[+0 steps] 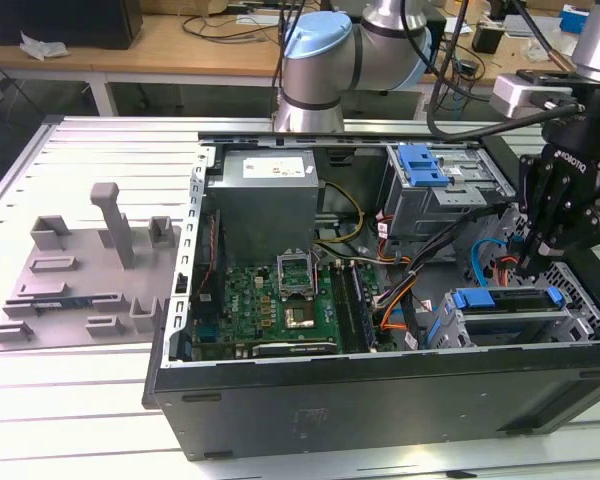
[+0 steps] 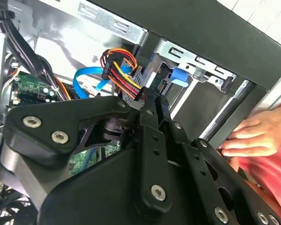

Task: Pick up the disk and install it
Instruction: 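Insert the first disk wire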

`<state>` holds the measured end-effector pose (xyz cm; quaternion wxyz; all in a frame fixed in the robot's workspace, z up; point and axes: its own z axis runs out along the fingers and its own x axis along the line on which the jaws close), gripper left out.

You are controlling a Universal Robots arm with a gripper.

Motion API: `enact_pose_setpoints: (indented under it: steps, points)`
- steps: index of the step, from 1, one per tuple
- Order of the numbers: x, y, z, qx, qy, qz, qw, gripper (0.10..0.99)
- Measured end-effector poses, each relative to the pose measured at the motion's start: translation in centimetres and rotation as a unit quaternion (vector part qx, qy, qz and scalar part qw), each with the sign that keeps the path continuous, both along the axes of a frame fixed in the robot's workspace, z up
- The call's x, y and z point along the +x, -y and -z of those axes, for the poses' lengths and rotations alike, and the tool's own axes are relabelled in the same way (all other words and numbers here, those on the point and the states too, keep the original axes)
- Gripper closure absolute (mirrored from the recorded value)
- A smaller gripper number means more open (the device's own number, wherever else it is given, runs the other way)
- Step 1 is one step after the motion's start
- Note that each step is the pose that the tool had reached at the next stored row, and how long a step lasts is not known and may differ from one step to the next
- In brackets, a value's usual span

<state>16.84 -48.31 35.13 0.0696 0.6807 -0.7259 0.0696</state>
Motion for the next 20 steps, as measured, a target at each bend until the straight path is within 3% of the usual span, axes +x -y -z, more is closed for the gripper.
enact_pose_setpoints:
  steps: [2,3,7,20]
  points:
    - [0.08,0.21,-0.08,0.0065,0.0,0.0,1.0,0.918]
    - [0.16,0.47,-0.19,0.0131,0.0,0.0,0.9999,0.918]
    - [0.22,1.09,-0.29,0.0241,-0.0001,0.0,0.9997,0.918]
    - [0.22,1.39,-0.41,0.0241,-0.0004,0.008,0.9997,0.918]
